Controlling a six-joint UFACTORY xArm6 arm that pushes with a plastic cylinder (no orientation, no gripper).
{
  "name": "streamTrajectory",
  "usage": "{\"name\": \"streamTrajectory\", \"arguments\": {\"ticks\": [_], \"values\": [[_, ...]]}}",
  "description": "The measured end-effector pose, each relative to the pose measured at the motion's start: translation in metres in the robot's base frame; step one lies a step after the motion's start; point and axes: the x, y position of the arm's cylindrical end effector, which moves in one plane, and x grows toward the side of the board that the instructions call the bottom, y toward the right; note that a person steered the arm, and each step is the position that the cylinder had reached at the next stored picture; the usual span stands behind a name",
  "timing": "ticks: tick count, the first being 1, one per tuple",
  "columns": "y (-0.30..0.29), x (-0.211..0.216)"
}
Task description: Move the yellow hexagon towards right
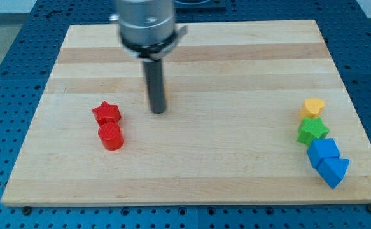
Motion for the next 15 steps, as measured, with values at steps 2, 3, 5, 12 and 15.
{"name": "streamTrajectory", "arguments": {"ticks": [2, 3, 5, 12, 15], "values": [[-0.025, -0.014], [-0.018, -0.065], [0.046, -0.055], [0.012, -0.001], [0.12, -0.004]]}}
